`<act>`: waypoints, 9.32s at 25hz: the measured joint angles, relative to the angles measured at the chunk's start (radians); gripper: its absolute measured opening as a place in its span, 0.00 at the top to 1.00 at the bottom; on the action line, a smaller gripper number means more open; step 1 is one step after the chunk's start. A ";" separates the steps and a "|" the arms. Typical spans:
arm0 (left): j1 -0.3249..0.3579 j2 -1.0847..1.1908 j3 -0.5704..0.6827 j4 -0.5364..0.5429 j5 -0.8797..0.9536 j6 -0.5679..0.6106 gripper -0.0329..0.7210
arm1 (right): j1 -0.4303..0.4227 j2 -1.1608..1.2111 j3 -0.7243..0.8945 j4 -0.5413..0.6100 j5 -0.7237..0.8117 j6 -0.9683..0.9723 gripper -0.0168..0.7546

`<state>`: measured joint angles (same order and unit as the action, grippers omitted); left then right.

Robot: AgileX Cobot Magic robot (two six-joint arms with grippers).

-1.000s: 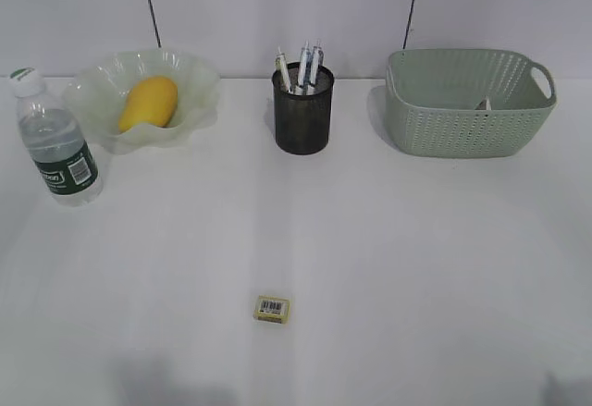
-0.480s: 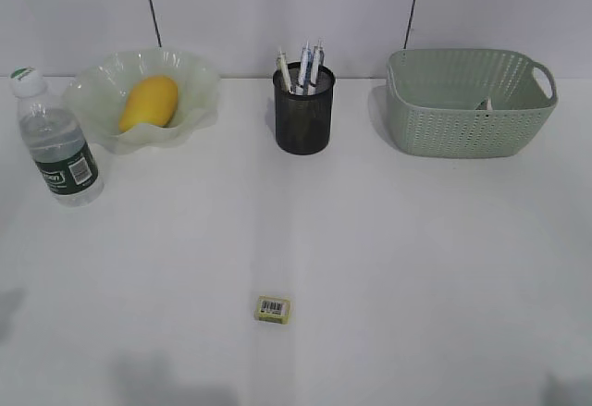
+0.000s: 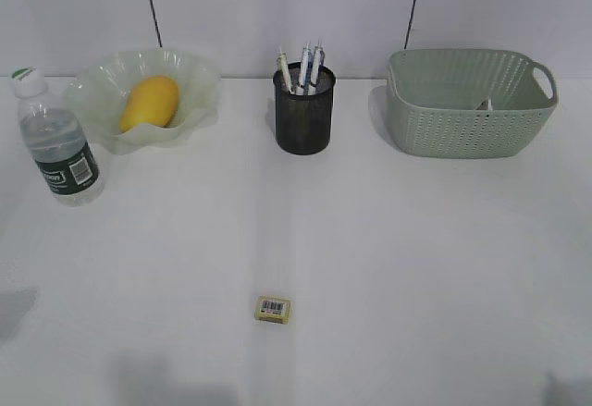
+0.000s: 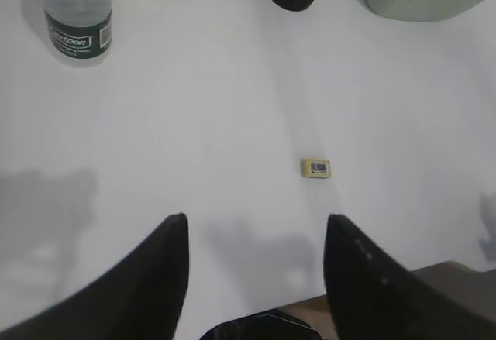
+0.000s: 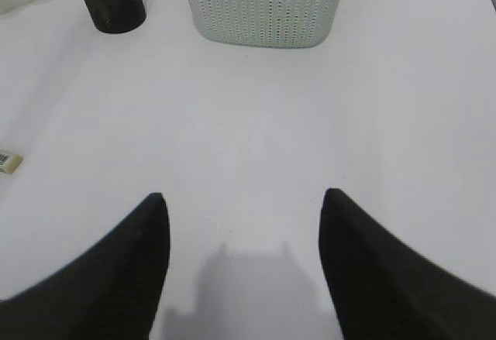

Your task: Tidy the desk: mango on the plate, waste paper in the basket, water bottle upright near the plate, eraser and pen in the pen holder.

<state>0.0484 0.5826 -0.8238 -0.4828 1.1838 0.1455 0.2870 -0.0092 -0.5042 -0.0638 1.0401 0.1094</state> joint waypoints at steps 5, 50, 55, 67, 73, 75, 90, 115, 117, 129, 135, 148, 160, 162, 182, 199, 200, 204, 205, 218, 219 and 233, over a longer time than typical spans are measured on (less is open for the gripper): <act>0.000 0.015 0.000 -0.002 -0.020 0.000 0.39 | 0.000 0.000 0.000 0.000 0.000 0.001 0.35; -0.944 1.032 -0.337 0.490 -0.267 -0.664 0.39 | 0.000 0.000 0.000 0.001 0.001 0.007 0.35; -0.949 1.138 -0.343 0.502 -0.338 -0.715 0.39 | 0.000 0.000 0.000 0.001 0.001 0.007 0.35; -0.949 1.332 -0.376 0.513 -0.379 -0.812 0.29 | 0.000 0.000 0.000 0.005 0.001 0.007 0.35; -0.949 1.388 -0.377 0.568 -0.405 -0.846 0.30 | 0.000 0.000 0.000 0.007 0.001 0.008 0.35; -0.949 1.397 -0.378 0.582 -0.407 -0.857 0.30 | 0.000 0.000 0.000 0.008 0.001 0.008 0.35; -0.947 1.460 -0.436 0.578 -0.408 -0.889 0.31 | 0.000 0.000 0.000 0.008 0.001 0.008 0.35; -0.947 1.467 -0.444 0.556 -0.376 -0.889 0.56 | 0.000 0.000 0.000 0.008 0.002 0.009 0.35; -0.947 1.459 -0.444 0.555 -0.361 -0.889 0.56 | 0.000 0.000 0.000 0.008 0.002 0.009 0.35; -0.912 1.312 -0.596 0.673 -0.338 -0.889 0.57 | 0.000 0.000 0.000 0.008 0.002 0.010 0.35; -0.849 1.310 -0.788 0.757 -0.355 -0.889 0.57 | 0.000 0.000 0.000 0.008 0.002 0.010 0.35; -0.649 1.349 -0.867 0.686 -0.655 -0.890 0.57 | 0.000 0.000 0.000 0.008 0.002 0.010 0.36; -0.649 1.532 -0.896 0.638 -0.827 -0.890 0.57 | 0.000 0.000 0.000 0.008 0.002 0.010 0.36; -0.649 1.558 -0.915 0.637 -0.836 -0.890 0.57 | 0.000 0.000 0.000 0.008 0.002 0.010 0.36; -0.671 1.627 -0.927 0.679 -0.864 -0.890 0.47 | 0.000 0.000 0.000 0.008 0.002 0.010 0.36; -0.671 1.522 -0.928 0.688 -0.776 -0.890 0.45 | 0.000 0.000 0.000 0.008 0.002 0.010 0.36; -0.671 1.505 -0.929 0.689 -0.746 -0.885 0.45 | 0.000 0.000 0.000 0.008 0.002 0.010 0.36; -0.681 1.432 -0.930 0.691 -0.578 -0.788 0.45 | 0.000 0.000 0.000 0.008 0.002 0.010 0.36; -0.687 1.415 -0.930 0.690 -0.522 -0.753 0.45 | 0.000 0.000 0.000 0.008 0.002 0.010 0.36; -0.711 1.282 -0.931 0.594 0.029 -0.426 0.45 | 0.000 0.000 0.000 0.008 0.002 0.010 0.36; -0.713 1.269 -0.930 0.569 0.029 -0.413 0.45 | 0.000 0.000 0.000 0.008 0.002 0.010 0.36; -0.748 0.920 -0.638 0.540 0.032 -0.322 0.42 | 0.000 0.000 0.000 0.008 0.002 0.010 0.36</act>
<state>-0.6998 1.5028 -1.4619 0.0568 1.2163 -0.1761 0.2870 -0.0092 -0.5042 -0.0561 1.0419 0.1193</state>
